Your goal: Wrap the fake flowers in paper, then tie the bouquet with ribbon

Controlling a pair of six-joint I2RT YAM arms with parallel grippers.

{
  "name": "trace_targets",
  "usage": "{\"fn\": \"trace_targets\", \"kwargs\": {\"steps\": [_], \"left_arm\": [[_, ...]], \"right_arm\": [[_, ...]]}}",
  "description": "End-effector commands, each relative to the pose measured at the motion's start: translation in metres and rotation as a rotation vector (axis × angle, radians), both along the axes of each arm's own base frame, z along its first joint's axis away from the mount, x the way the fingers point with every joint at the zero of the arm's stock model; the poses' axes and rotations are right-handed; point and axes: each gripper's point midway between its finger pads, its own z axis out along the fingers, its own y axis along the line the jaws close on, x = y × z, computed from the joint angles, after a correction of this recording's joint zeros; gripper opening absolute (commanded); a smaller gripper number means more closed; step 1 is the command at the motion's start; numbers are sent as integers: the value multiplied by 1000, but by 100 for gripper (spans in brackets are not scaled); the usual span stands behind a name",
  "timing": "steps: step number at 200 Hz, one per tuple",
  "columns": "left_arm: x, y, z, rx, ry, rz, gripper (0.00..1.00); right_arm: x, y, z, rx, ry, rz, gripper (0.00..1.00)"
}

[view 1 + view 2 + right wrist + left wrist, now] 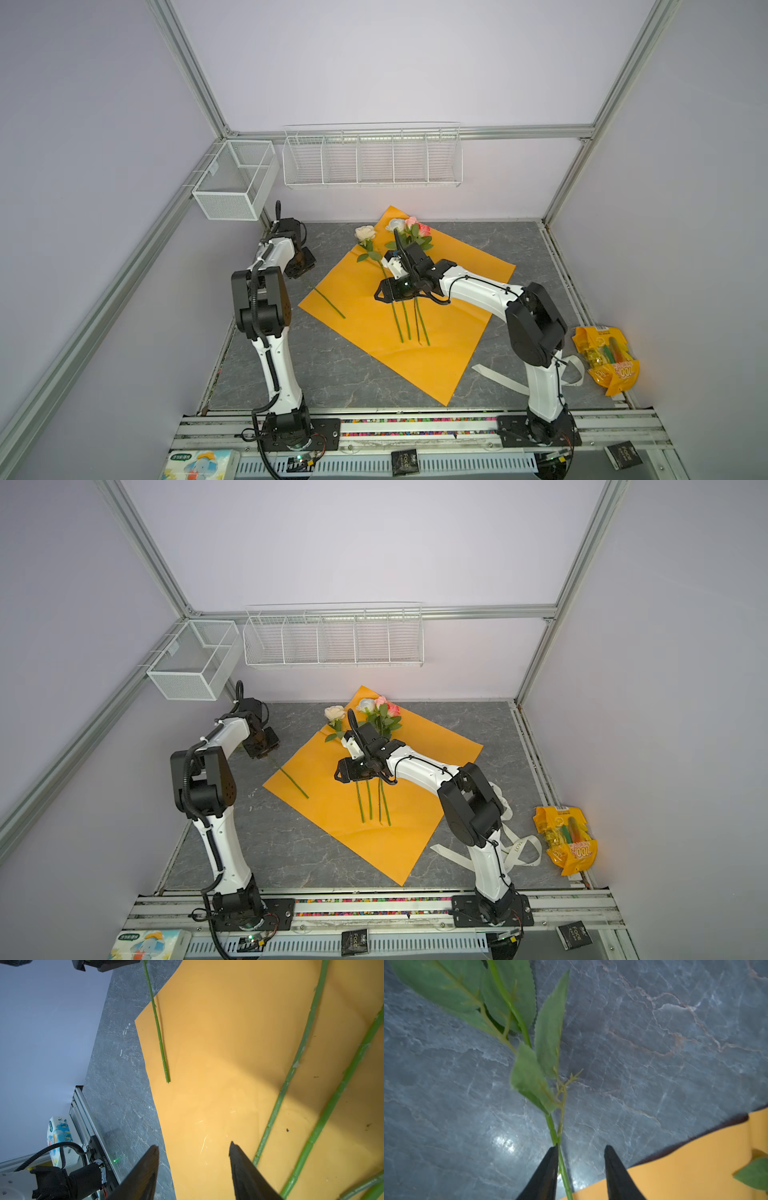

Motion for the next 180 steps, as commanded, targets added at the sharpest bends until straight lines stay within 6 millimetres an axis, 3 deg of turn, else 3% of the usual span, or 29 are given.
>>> {"fn": "trace_targets", "kwargs": {"steps": [1, 57, 90, 120, 135, 159, 180], "left_arm": [[-10, 10, -3, 42, 57, 26, 38], [-5, 7, -19, 27, 87, 5, 38], [-4, 4, -26, 9, 102, -9, 28], [-5, -4, -15, -29, 68, -35, 6], [-6, -10, -3, -54, 45, -56, 0], [-11, -41, 22, -134, -5, -143, 0], [-23, -81, 49, -129, -41, -249, 0]], "right_arm": [[2, 0, 1, -14, -1, 1, 58], [2, -3, -1, -22, 8, -20, 58], [3, -15, 9, -59, -34, -42, 57], [11, -49, 32, -95, -122, -132, 58], [15, -73, 44, -102, -155, -198, 58], [19, -121, 55, -131, -192, -346, 58], [17, -161, 51, -138, -153, -460, 58]]}}
